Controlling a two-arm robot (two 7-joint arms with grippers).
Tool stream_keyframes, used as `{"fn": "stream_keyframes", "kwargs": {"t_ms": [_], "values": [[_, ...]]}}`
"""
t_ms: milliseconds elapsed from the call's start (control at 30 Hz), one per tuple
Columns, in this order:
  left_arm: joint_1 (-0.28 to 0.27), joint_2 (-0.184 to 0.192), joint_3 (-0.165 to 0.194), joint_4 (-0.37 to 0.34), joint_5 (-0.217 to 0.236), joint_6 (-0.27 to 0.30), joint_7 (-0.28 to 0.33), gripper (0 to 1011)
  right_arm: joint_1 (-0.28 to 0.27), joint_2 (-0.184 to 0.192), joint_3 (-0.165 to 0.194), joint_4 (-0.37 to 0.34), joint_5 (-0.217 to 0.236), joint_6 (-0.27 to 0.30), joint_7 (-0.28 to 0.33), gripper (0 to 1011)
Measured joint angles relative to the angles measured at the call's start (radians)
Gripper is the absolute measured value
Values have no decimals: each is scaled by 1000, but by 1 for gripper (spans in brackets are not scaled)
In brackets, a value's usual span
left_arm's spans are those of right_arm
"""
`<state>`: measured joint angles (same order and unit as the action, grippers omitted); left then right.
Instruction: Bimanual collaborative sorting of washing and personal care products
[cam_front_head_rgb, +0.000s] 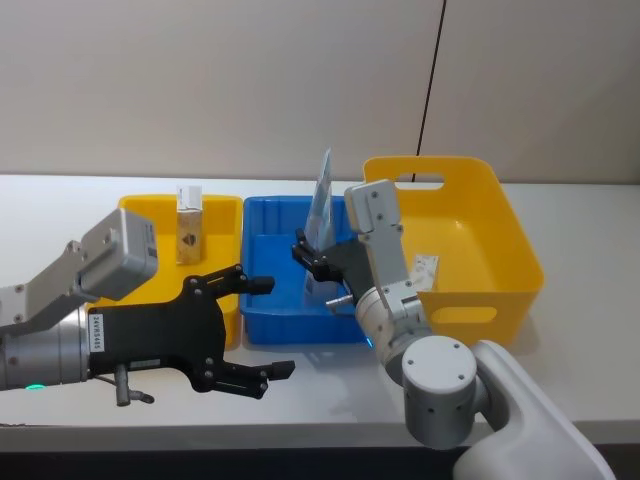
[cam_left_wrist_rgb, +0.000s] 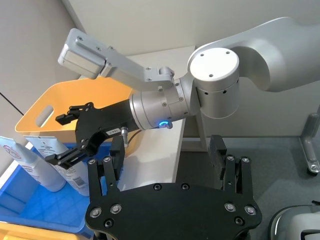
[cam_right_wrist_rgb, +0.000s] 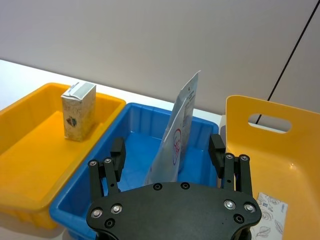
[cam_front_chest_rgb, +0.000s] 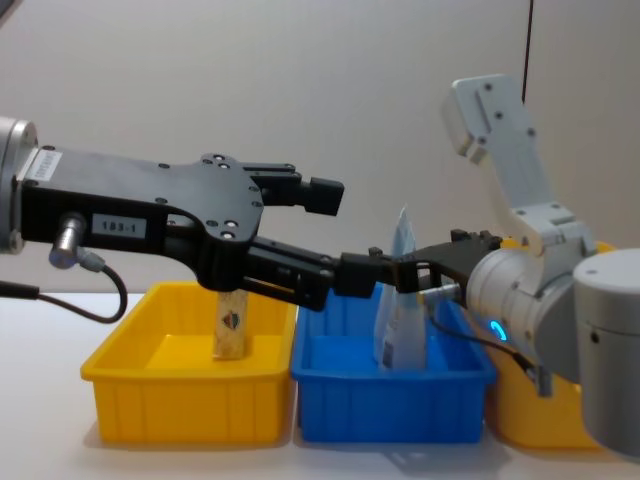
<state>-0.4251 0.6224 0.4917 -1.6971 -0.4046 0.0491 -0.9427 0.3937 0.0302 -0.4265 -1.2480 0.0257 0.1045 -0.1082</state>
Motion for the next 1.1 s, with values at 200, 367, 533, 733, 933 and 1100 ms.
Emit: {"fn": "stream_keyframes", "kwargs": {"t_ms": [200,367,533,733,933,1100], "values": [[0,0,0,0,0,0,0,1001,24,-20,0,43,-11,-15,-8,1003],[0,0,0,0,0,0,0,1001,40,-32,1,75,-17,-25,-12,1003],[0,0,0,0,0,0,0,1001,60,-45,3,108,-23,-35,-14,1003],[0,0,0,0,0,0,0,1002,79,-55,9,141,-31,-45,-17,977],[0,0,0,0,0,0,0,1001,93,-61,15,165,-37,-51,-22,828],[0,0,0,0,0,0,0,1001,101,-65,23,181,-40,-52,-25,694]]}}
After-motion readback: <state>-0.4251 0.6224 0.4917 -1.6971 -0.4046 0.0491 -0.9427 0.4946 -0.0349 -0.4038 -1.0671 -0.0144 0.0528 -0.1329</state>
